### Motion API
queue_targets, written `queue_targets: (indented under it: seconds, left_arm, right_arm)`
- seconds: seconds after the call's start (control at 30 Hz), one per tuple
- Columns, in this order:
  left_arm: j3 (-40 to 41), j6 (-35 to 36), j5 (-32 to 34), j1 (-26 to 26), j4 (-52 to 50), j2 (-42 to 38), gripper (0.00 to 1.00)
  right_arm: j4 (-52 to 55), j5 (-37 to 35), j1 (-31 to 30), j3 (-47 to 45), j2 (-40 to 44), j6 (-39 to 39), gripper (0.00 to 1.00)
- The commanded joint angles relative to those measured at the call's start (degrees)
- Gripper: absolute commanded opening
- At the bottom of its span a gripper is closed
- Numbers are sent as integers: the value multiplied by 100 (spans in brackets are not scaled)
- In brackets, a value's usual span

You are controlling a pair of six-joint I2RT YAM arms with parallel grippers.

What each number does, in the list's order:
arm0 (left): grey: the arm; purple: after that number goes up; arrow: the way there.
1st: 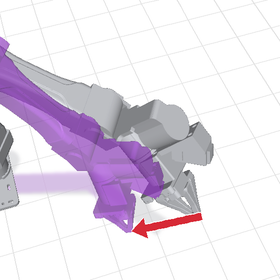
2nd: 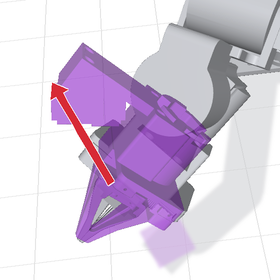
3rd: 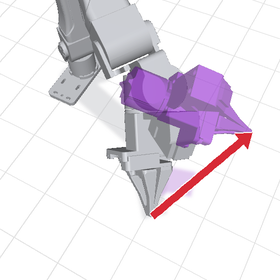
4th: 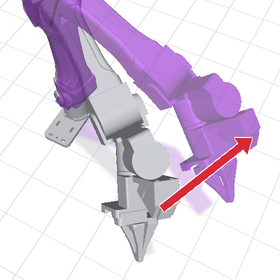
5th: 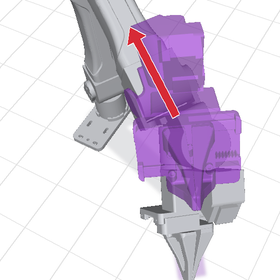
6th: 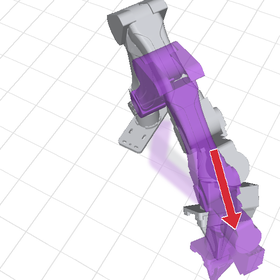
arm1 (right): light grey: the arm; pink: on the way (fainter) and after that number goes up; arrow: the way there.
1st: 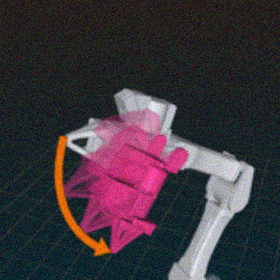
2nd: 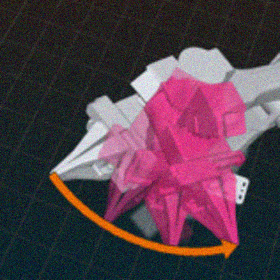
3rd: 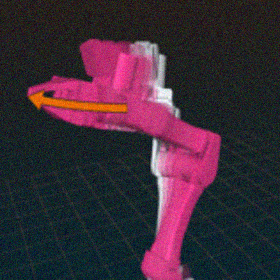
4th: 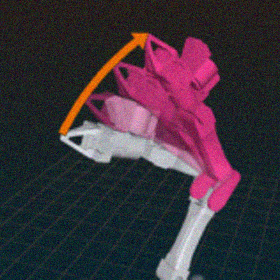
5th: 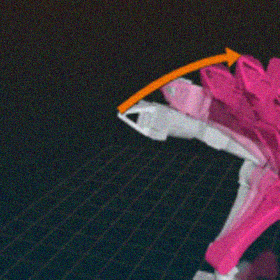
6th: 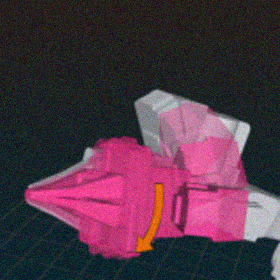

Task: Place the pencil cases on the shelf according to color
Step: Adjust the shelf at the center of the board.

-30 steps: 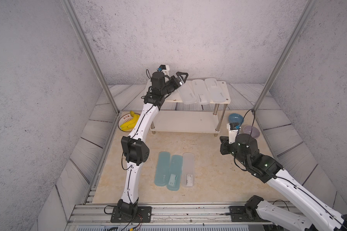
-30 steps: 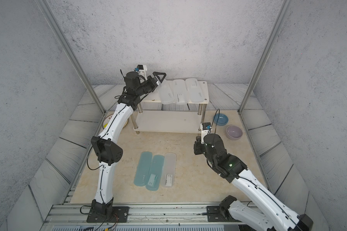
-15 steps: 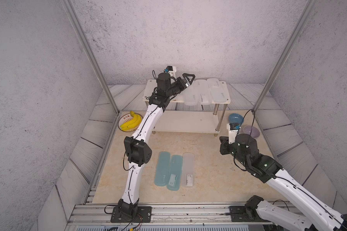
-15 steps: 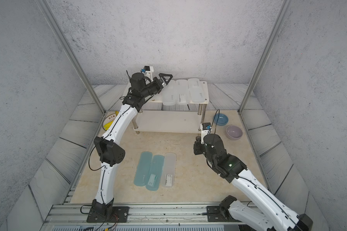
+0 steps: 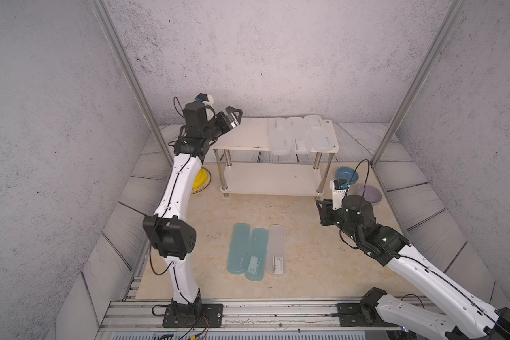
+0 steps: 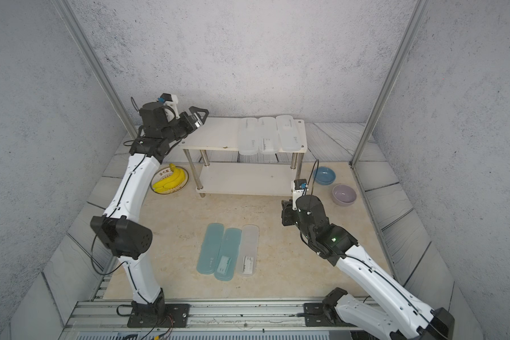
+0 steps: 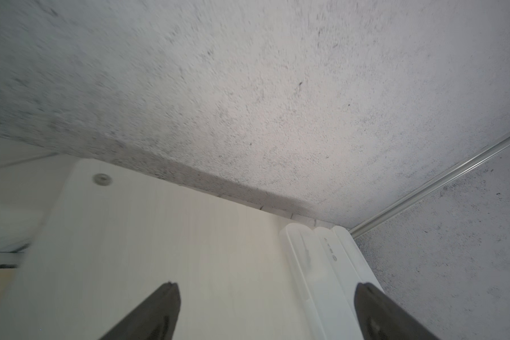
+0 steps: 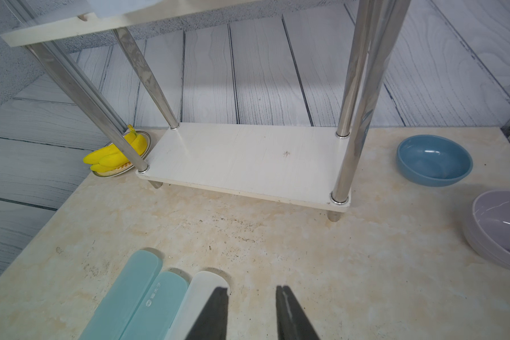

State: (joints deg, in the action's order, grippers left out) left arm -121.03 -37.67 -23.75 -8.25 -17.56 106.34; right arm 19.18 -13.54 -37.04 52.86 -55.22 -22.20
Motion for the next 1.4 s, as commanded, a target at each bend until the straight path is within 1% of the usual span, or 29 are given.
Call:
queue_targets:
  seconds: [0.0,0.07,0.13,0.2,0.3,0.4,0.47,0.6,0.7,0.77,0.83,0.93,1.0,1.23,1.37]
  left_arm:
    - [1354,519,-2,134,780,-1061,99]
    - [2453,529,10,286,1355,-1713,99]
    - [3304,598,30,374,1693,-2202,99]
    - [3865,707,110,400,1651,-2537,99]
    - [4604,714,203,428,1690,-2908,99]
    - [5509,646,138,434,2263,-3305,99]
    - [5913,661,276,434,2402,-3433,98]
    - [6284,721,628,436,2554,-3268,99]
    - [6702,653,747,432,3539,-2984,99]
    - [6736,686,812,436,3952,-2698,99]
    - [6612,770,795,435,4145,-2404,99]
    - [6466,891,577,429,4721,-1980,100]
    - [6326,932,382,430,5022,-1736,98]
    - [5758,955,266,430,5122,-1096,94]
    - [5662,946,230,427,5043,-937,83]
  right_arm:
    - [-206,165,6,30,-127,-25,36]
    - [-229,247,-7,72,-234,-37,37]
    - [-239,343,-6,122,-329,-64,39]
    - [-242,415,-6,167,-390,-87,41]
    - [-248,513,-5,232,-482,-102,41]
    - [-59,606,-15,368,-542,-118,41]
    - [46,616,-14,392,-554,-168,41]
    - [-7,624,-15,246,-502,-275,41]
    - [-29,616,-22,155,-482,-342,40]
    - [1,611,-20,146,-483,-337,40]
    - [41,596,-16,143,-460,-317,40]
    - [55,539,-17,89,-394,-307,38]
    - [35,516,-19,34,-375,-303,38]
    - [94,468,-19,-37,-299,-298,37]
    - [123,370,-17,-72,-257,-248,35]
